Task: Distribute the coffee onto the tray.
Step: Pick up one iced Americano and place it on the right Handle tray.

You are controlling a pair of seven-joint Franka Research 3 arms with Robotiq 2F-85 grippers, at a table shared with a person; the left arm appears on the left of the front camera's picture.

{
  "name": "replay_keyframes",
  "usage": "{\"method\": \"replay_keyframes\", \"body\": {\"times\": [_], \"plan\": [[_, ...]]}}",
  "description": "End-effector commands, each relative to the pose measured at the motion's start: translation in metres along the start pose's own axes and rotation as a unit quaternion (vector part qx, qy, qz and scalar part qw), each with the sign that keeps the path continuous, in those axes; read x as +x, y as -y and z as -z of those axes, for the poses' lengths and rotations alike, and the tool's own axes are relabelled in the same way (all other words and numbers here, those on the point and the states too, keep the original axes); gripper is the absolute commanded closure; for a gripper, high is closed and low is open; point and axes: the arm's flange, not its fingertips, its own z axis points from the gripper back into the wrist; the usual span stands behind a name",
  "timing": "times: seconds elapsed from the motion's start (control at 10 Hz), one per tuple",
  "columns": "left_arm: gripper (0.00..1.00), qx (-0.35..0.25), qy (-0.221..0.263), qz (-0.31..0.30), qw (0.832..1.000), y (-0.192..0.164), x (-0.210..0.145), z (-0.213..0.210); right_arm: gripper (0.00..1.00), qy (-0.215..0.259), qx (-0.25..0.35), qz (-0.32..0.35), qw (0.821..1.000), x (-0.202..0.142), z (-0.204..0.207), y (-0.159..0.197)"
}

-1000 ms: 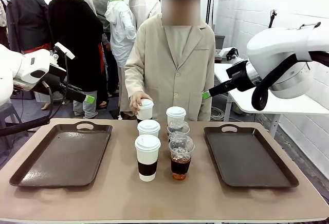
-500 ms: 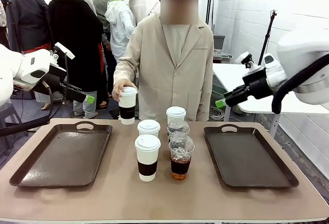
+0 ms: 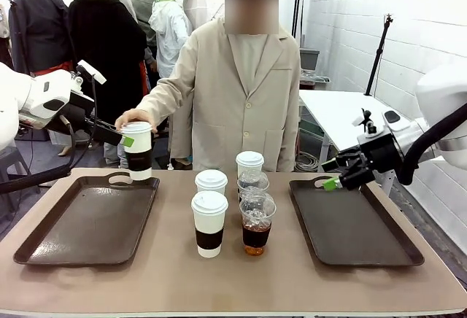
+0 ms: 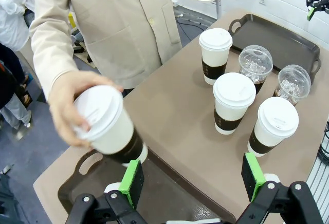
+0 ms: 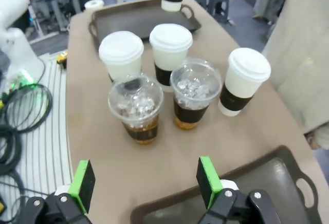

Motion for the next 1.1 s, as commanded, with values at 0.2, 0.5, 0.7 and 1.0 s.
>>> {"method": "replay_keyframes", "body": {"times": [0.2,0.5,0.7,1.0], "plan": [[0.00,-0.003,-0.003,-0.001,1.000,-0.001,-0.001,-0.001,0.00,-0.004,0.004,-0.012,1.000,-0.007,0.002,0.003],[0.00,-0.003,-0.003,-0.001,1.000,-0.001,-0.001,-0.001,0.00,-0.004,0.004,-0.012,1.000,-0.007,0.002,0.003],[0.00,-0.003,-0.003,-0.001,1.000,-0.001,-0.001,-0.001,0.00,-0.019,0.001,-0.011,1.000,-0.009,0.002,0.003],[0.00,-0.003,-0.003,-0.001,1.000,-0.001,-0.001,-0.001,0.00,0.079,0.020,-0.025,0.996,-0.043,0.020,0.002]]}}
